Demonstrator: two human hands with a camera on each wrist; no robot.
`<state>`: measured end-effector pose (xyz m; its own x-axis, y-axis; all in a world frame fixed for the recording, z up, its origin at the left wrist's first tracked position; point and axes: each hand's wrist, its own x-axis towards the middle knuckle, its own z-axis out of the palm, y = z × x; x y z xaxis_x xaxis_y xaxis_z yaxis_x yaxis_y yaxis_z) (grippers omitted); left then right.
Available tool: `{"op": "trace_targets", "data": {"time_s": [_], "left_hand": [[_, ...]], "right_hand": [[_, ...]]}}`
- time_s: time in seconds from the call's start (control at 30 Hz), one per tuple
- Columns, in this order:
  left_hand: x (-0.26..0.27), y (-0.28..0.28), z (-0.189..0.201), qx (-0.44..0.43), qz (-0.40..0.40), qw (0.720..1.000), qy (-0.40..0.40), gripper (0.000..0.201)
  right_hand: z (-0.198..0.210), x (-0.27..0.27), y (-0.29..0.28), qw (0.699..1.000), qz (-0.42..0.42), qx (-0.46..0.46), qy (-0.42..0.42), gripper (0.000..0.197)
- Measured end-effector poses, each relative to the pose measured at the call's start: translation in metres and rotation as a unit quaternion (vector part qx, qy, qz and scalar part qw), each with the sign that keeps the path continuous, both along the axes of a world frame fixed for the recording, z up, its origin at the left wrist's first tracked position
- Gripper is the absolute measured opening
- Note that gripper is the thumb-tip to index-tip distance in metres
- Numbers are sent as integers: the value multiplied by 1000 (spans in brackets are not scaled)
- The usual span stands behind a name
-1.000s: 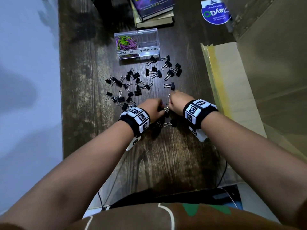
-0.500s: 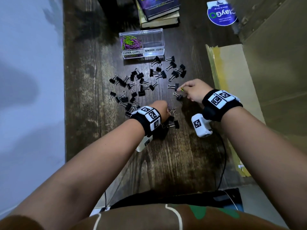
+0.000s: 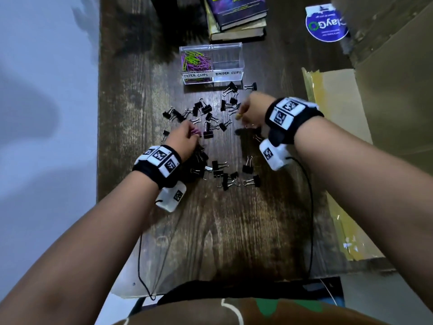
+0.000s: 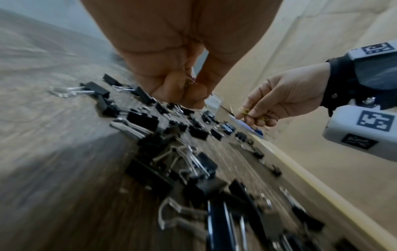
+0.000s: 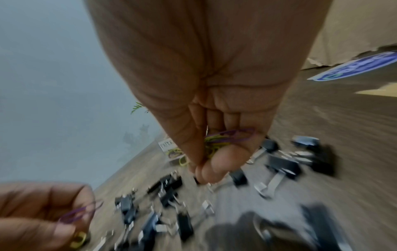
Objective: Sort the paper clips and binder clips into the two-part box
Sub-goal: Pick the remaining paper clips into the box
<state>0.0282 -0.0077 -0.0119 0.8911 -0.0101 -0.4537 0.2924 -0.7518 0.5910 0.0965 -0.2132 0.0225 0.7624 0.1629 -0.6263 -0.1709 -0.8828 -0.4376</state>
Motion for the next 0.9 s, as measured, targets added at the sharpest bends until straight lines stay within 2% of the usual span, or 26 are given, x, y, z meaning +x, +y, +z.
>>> {"op": "trace_targets", "data": {"time_s": [0.07, 0.2, 0.23, 0.27, 0.43, 0.57, 0.67, 0.9], "left_hand": [[8, 12, -3, -31, 46, 998, 4, 2], [25, 29, -8, -52, 91, 994, 12, 11], [31, 33, -7, -52, 95, 994, 10, 9], [37, 35, -5, -52, 97, 994, 3, 4], [77, 45, 16, -30, 78, 995, -47, 8], [111, 48, 28, -13, 60, 996, -66, 14], [136, 44, 34, 15, 47, 995, -86, 14], [184, 23, 32, 82, -10, 988, -127, 15]], "right_hand": [[10, 24, 18, 999, 3, 22, -25, 12], [21, 75, 49, 995, -9, 52, -79, 18], [24, 87, 58, 994, -2, 48, -98, 22], [25, 97, 65, 992, 4, 45, -115, 25], [27, 135, 94, 985, 27, 25, -166, 31], [25, 144, 109, 975, 87, -29, -202, 30], [21, 143, 109, 970, 114, -19, -213, 27], [11, 120, 76, 963, -20, 45, -266, 22]]}}
